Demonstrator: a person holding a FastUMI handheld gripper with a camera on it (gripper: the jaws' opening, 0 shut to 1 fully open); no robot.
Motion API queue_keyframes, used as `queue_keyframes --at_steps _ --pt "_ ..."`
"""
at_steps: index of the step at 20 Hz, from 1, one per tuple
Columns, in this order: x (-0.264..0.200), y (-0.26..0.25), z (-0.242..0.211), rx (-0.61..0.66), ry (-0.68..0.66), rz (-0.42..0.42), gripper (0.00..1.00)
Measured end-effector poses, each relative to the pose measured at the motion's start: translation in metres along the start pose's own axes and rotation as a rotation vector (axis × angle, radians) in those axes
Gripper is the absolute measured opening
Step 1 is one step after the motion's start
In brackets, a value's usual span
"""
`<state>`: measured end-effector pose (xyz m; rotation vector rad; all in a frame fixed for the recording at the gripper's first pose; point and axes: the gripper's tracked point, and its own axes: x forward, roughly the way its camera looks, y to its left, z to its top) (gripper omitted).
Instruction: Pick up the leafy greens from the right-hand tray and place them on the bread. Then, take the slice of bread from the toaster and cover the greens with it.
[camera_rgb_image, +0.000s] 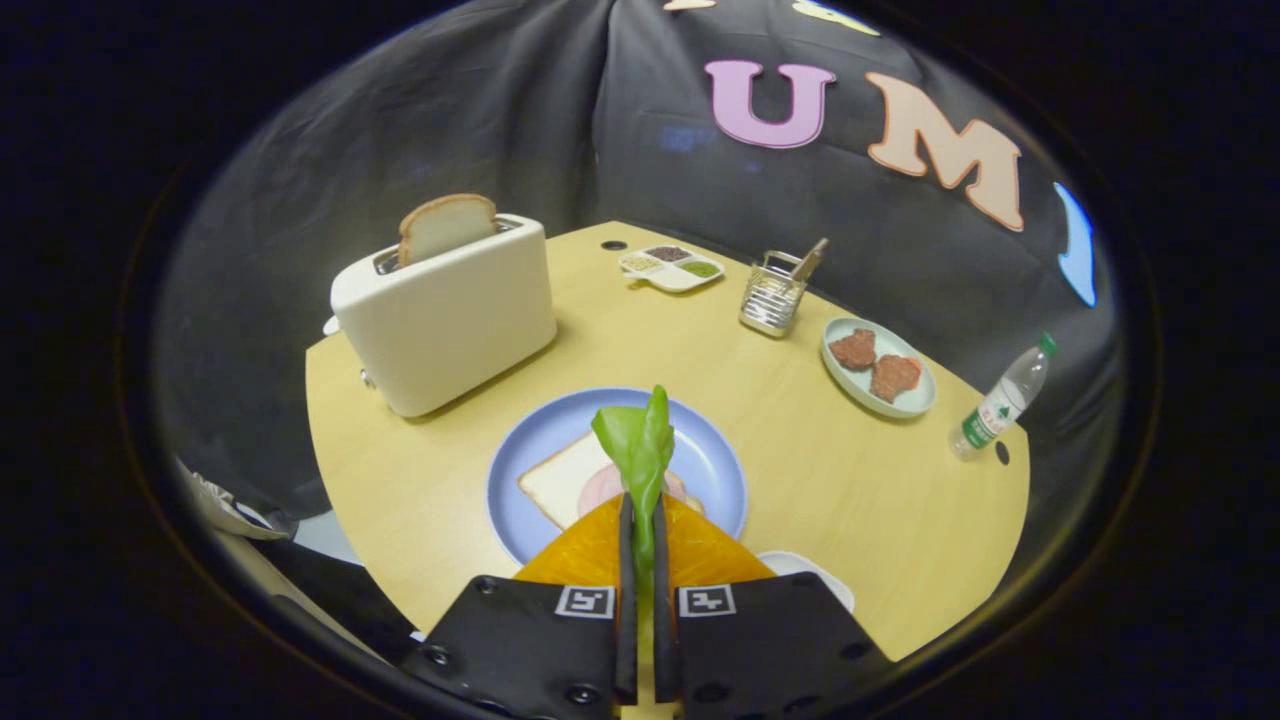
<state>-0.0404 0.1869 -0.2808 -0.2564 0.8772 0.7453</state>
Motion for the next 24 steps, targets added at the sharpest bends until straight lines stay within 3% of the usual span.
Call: queue_keyframes --at_steps 13,19,20,22,24 --pt "0.042 0.054 0.014 -0.032 0.030 0.094 0.10" --pt "0.057 0.050 0.011 -0.041 0.046 0.067 0.25" --pt "0.060 0.049 0.010 -0.036 0.049 0.063 0.29" --pt "0.060 0.047 0.009 -0.036 0.054 0.058 0.51" --pt "0.063 0.046 0.006 -0.034 0.063 0.057 0.52"
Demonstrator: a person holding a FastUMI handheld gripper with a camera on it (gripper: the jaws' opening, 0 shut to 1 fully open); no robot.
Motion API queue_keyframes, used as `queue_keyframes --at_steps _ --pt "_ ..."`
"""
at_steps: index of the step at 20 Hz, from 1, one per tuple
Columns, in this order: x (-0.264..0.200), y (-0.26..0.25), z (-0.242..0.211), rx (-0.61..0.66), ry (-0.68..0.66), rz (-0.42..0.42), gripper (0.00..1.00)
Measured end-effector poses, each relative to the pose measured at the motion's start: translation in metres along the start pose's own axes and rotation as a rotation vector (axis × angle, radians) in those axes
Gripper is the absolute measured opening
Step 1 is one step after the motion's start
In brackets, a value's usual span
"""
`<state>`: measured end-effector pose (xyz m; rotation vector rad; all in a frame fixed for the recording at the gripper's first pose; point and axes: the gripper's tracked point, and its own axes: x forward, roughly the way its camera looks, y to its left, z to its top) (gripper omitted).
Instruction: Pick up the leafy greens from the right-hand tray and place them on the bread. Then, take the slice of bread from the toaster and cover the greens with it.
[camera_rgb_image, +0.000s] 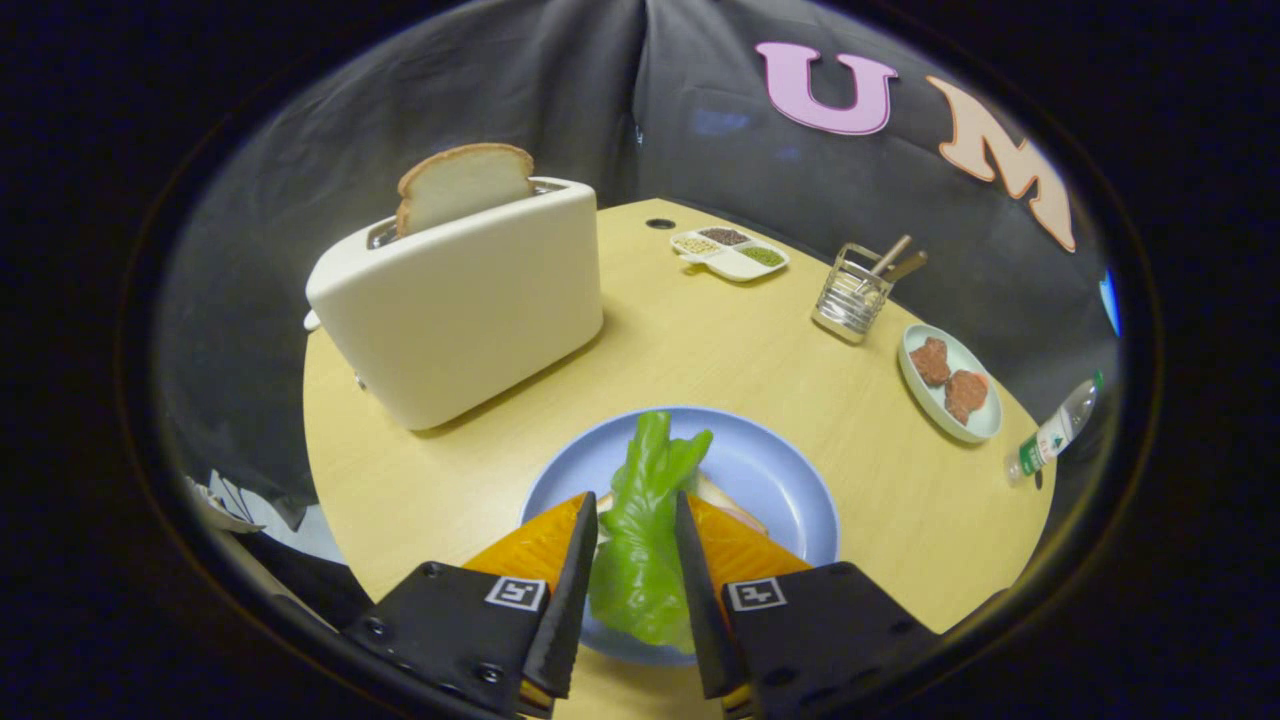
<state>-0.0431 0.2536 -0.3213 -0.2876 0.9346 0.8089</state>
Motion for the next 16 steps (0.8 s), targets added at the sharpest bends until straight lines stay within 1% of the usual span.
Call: queue_keyframes --at_steps 3,5,7,11,16 --pt "0.001 0.003 -0.002 0.012 0.010 0.010 0.72" --pt "-0.003 0.000 0.004 0.010 -0.004 -0.002 0.86" --pt "-0.006 0.005 0.007 0.023 -0.009 0.003 1.00" --pt "-0.022 0.010 0.031 0.030 -0.055 -0.008 1.00" --pt "-0.046 0.021 0.081 0.072 -0.142 -0.005 1.00"
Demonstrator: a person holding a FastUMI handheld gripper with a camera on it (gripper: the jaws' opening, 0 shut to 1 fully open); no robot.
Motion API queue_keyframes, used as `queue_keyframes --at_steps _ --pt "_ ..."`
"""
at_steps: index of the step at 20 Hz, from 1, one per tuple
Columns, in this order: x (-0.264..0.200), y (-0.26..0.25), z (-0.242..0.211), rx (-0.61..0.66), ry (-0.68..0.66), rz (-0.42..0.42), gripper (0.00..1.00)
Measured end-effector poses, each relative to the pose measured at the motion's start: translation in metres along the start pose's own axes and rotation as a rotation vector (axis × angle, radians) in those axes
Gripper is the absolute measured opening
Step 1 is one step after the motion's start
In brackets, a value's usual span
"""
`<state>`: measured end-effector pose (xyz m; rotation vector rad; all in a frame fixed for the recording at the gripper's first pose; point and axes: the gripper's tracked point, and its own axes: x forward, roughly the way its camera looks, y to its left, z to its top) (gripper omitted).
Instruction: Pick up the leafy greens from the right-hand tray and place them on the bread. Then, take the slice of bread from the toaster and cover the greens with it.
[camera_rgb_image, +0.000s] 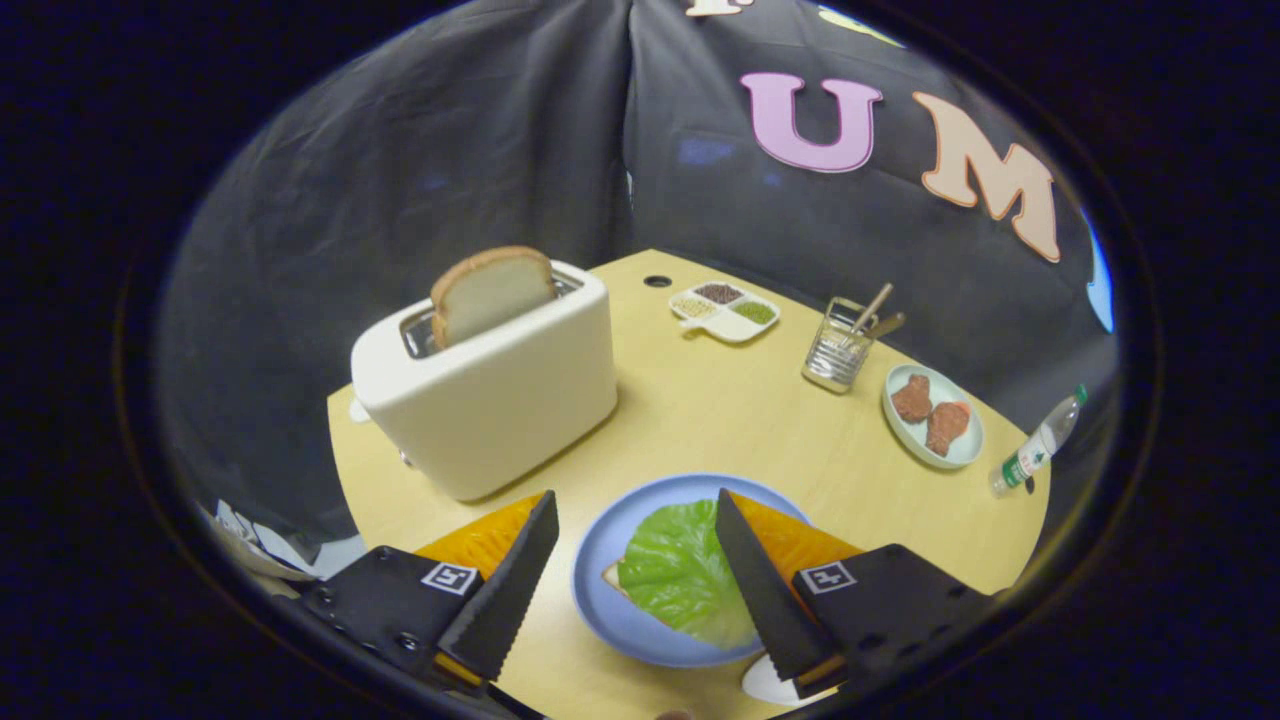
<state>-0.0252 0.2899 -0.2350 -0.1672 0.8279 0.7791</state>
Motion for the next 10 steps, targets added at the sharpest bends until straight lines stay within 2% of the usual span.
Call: queue_keyframes --at_steps 10 --pt "-0.012 0.037 0.086 0.036 -0.051 0.044 1.00"
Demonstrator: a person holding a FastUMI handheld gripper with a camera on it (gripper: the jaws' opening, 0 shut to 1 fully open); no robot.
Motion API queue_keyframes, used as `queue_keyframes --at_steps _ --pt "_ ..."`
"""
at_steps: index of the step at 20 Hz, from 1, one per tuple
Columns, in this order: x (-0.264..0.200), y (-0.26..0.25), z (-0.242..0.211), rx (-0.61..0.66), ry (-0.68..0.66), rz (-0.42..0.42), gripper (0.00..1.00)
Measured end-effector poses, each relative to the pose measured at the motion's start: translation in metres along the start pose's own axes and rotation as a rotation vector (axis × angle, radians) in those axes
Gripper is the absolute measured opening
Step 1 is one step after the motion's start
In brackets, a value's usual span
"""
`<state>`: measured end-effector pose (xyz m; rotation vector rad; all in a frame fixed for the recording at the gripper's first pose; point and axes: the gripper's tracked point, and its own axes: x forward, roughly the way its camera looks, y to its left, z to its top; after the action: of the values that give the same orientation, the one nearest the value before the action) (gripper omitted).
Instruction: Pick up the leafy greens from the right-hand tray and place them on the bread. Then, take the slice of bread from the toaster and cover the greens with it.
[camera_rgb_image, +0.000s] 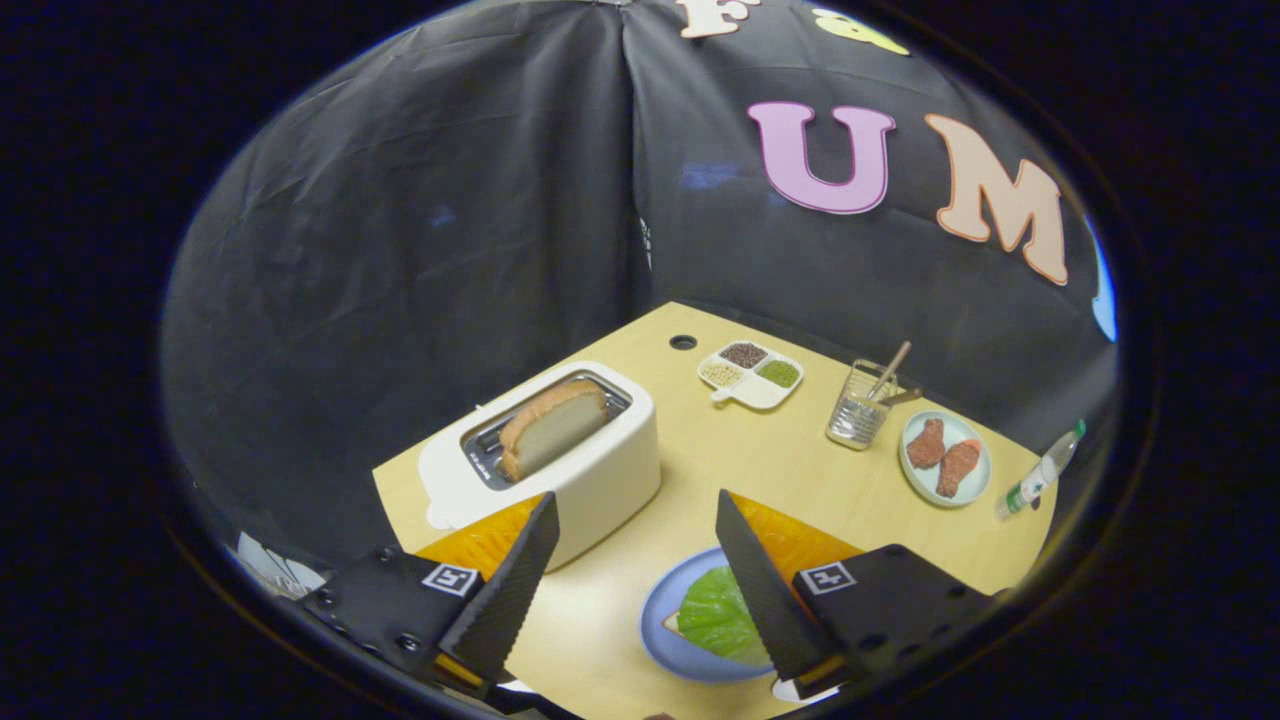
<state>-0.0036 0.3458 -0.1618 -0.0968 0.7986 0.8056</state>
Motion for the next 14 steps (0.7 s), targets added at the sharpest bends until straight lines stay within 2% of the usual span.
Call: queue_keyframes --at_steps 5,14 --pt "0.013 0.031 0.017 0.015 0.006 0.039 1.00" --pt "0.048 0.057 0.035 0.108 0.050 0.052 0.98"
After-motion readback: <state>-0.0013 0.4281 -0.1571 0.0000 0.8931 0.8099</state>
